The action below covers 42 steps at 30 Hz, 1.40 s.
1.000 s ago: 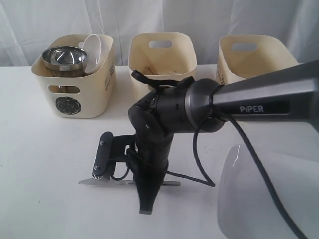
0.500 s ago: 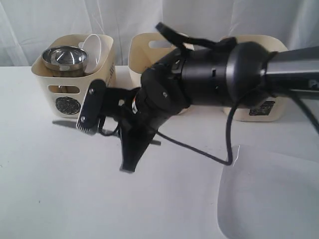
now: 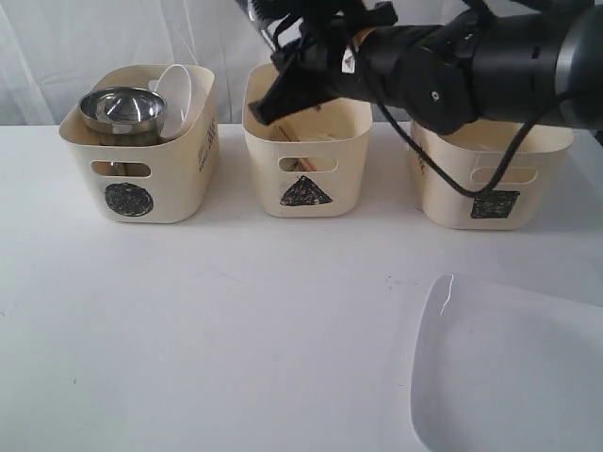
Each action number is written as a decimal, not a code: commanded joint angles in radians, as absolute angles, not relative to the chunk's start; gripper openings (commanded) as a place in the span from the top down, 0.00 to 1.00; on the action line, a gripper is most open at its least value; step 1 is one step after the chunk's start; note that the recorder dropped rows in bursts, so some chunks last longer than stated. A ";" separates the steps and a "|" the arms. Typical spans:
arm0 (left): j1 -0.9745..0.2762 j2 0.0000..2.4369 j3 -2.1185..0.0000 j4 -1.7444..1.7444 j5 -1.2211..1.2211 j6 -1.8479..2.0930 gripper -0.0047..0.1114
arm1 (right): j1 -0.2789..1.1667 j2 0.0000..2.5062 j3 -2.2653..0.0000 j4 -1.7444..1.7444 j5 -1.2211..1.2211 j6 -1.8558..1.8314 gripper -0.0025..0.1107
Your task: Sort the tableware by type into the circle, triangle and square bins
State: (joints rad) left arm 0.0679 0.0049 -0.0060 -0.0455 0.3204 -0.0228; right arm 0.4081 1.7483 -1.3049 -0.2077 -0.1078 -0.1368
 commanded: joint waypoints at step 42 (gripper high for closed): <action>0.068 0.000 0.000 -0.052 0.320 -0.023 0.96 | -0.347 1.367 -0.853 0.157 0.688 0.000 0.81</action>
State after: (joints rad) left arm 0.0679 0.0049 -0.0060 -0.0455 0.3204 -0.0228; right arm -0.2364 1.3642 -0.8995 0.1211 0.6731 -0.0241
